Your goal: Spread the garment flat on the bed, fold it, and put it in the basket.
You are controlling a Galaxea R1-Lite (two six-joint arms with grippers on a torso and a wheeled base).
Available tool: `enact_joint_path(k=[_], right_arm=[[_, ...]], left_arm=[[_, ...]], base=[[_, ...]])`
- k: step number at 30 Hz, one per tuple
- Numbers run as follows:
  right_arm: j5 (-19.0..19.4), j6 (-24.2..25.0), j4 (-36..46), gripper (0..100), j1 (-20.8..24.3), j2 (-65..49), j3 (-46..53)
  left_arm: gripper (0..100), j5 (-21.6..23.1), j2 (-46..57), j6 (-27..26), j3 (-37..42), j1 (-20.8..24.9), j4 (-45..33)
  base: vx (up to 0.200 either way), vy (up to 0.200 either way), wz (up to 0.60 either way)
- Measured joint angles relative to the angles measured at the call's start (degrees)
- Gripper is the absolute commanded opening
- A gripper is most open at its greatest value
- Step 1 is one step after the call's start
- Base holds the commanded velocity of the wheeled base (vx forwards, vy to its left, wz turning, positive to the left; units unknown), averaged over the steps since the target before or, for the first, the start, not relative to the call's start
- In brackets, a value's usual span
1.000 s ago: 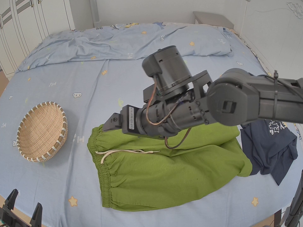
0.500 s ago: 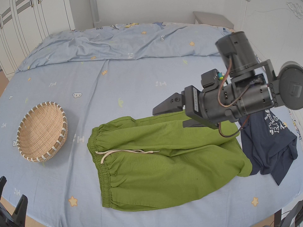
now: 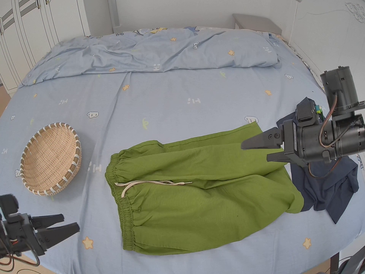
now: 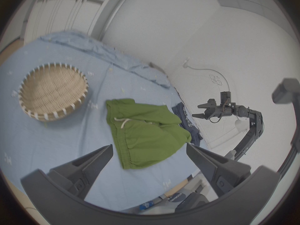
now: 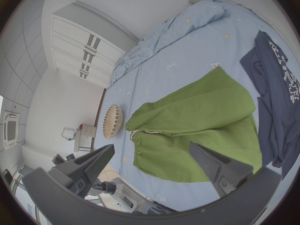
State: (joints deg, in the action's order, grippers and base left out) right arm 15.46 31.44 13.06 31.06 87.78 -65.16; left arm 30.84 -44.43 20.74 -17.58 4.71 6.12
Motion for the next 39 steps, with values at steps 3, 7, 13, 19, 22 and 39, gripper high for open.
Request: enact_joint_path(k=[3,7,13,19,22,39], right_arm=[[0.2,-0.5,-2.7,100,-1.9,-1.5,3.5],[0.6,-1.2,-7.1,100,-4.8,-3.2,8.8],[1.0,-1.9,-12.2,100,-8.9,-5.0,15.3],[1.2,-2.4,-14.8,100,-11.8,-6.0,19.0],[1.2,-2.4,-14.9,100,-12.2,-6.2,19.6],[1.2,-2.4,-15.0,100,-12.2,-6.4,20.0]], left_arm=[[100,1.8,-8.1,1.6,0.3,1.4,4.5],[100,4.0,-20.2,3.5,0.4,3.6,10.7],[100,6.7,-36.2,5.6,-0.2,6.2,17.8],[100,8.1,-45.0,6.8,0.5,7.7,20.5],[100,8.2,-46.7,6.9,1.1,8.0,20.5],[100,8.0,-54.4,6.7,2.3,8.5,22.7]], base=[[0.000,0.000,0.00],[0.000,0.000,0.00],[0.000,0.000,0.00],[0.000,0.000,0.00],[0.000,0.000,0.00],[0.000,0.000,0.00]])
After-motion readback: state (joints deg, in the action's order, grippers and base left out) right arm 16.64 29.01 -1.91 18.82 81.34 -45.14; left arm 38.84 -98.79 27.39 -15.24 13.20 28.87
